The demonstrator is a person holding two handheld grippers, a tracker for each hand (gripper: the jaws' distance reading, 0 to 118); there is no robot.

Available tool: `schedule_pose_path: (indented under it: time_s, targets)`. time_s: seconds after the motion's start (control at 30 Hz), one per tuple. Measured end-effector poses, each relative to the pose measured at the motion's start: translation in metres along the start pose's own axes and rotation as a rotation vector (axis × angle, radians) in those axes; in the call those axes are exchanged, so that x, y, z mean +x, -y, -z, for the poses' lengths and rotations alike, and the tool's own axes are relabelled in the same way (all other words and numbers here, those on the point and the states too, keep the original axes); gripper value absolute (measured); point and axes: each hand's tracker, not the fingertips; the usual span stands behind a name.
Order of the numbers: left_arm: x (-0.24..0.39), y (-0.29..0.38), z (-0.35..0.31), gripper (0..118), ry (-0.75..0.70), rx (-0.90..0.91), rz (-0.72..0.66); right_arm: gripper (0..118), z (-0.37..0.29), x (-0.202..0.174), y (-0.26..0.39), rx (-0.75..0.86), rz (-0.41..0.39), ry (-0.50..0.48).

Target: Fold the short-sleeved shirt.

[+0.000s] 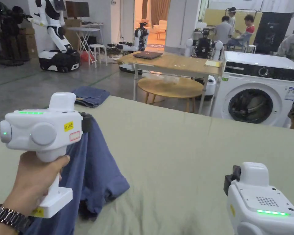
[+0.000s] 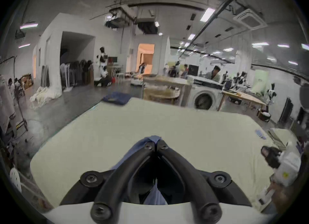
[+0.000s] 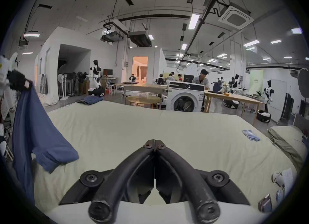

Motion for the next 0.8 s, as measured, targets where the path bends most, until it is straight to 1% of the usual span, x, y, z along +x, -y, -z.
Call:
schedule_pose_path:
  time_s: [0.17, 0.33, 0.47, 0.6, 0.7, 0.8]
  targets:
    - [0.075, -0.035, 0.012, 0, 0.150, 0.047, 0.067, 0, -0.017, 0.036, -0.006, 0.020, 0.022, 0.057]
    - [0.167, -0.036, 0.041, 0, 0.326, 0.010, 0.138, 0, -0.036, 0.076, -0.005, 0.032, 0.036, 0.134]
    - [0.241, -0.016, 0.065, 0, 0.475, -0.047, 0.170, 0, -0.052, 0.110, -0.002, 0.033, 0.041, 0.199]
    - [0.302, 0.014, 0.083, 0, 0.588, -0.099, 0.192, 0, -0.065, 0.141, 0.003, 0.024, 0.050, 0.264]
    - [0.335, 0.045, 0.096, 0, 0.664, -0.164, 0.194, 0, -0.072, 0.160, 0.010, 0.010, 0.059, 0.302]
    - [0.353, 0.086, 0.109, 0, 0.686, -0.268, 0.216, 0, -0.077, 0.173, 0.019, -0.010, 0.063, 0.325]
